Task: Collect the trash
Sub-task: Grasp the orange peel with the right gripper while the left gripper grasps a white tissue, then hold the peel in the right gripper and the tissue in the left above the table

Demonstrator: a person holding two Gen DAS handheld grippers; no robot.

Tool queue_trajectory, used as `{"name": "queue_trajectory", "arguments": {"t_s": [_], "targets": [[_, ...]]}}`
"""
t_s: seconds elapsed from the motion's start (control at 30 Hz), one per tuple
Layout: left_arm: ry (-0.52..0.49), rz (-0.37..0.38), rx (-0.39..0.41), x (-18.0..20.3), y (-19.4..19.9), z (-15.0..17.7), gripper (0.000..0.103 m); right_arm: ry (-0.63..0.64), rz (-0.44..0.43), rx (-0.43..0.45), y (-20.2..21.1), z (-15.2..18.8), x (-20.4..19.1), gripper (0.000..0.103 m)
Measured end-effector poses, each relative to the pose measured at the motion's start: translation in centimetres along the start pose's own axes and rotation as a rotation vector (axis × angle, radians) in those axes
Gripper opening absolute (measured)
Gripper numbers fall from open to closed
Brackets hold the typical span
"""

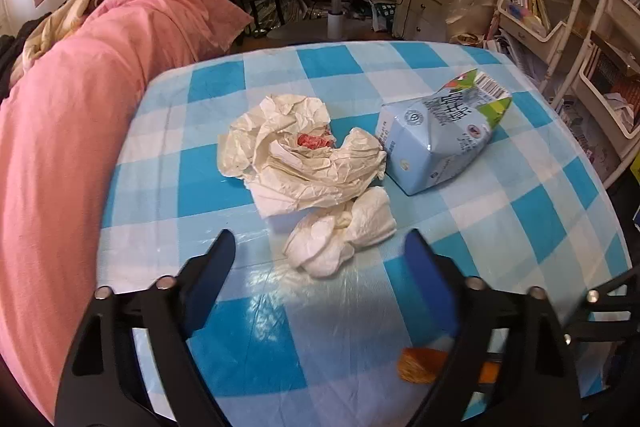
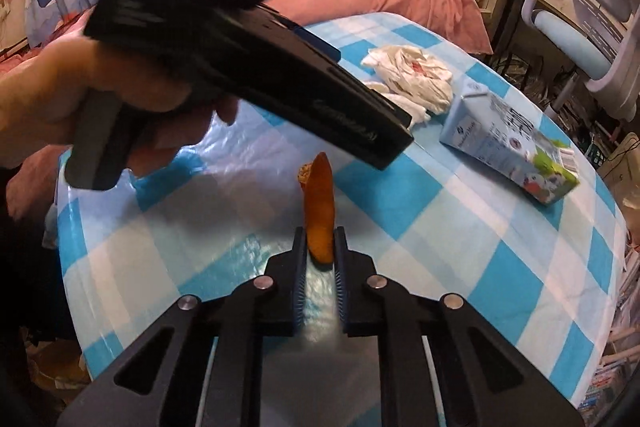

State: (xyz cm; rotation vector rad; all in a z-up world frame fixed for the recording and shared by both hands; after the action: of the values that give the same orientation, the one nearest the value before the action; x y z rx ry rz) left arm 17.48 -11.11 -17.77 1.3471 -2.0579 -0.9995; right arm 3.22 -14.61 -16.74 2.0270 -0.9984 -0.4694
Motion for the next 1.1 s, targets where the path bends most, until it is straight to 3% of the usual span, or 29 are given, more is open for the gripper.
{"name": "queue_trajectory", "arguments": {"t_s": [0.03, 0.1, 0.17, 0.23, 0.4, 0.67, 0.87, 1.1], "targets": [[0.009, 0.013, -0.016, 0.1, -0.4, 0.1, 0.063, -0.014, 0.001, 0.002, 0.0, 0.1, 0.3, 0.015], [0.024, 0.014, -0.007, -0.1, -0.6, -0.1, 0.054, -0.042, -0.005, 0.013, -0.3, -0.2, 0.8, 0.015], [0.035, 0.02, -0.007, -0.1, -0.6, -0.2, 0.03, -0.06, -0.007, 0.022, -0.5, -0.3, 0.9, 0.015], [0.053, 0.042, -0.019, 0.0, -0.4, -0.1, 0.02, -0.067, -0.004, 0.021, -0.5, -0.3, 0.8, 0.015], [0.043, 0.05, -0.023, 0.6, 1.1, 0.9, 0.017, -0.062, 0.014, 0.003, -0.2, 0.0, 0.6, 0.013], [0.044, 0.002, 0.003, 1.3, 7.3, 4.4, 0.017, -0.088, 0.026, -0.012, 2.4, 2.1, -1.1, 0.013], [0.087, -0.053, -0.01, 0.8, 10.8, 8.3, 0.017, -0.129, 0.038, -0.009, 4.6, 3.9, -2.5, 0.013], [0.164, -0.06, -0.007, 0.2, 14.4, 12.0, 0.017, -0.223, 0.06, 0.038, 8.8, 5.7, -3.6, 0.013]]}}
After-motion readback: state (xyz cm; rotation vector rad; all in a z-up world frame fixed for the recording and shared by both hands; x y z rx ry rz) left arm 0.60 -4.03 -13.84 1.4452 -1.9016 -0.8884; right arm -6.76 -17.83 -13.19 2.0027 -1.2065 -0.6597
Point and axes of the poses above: each gripper's, at about its wrist camera, not at the fingertips, and y roughly against the way its jaws point, x to its right, z to its underside, the point moved 7 cm from there along -y, roughly the way its jaws point, and after that the axes turned 3 degrees about x, right-handed, at the moved point
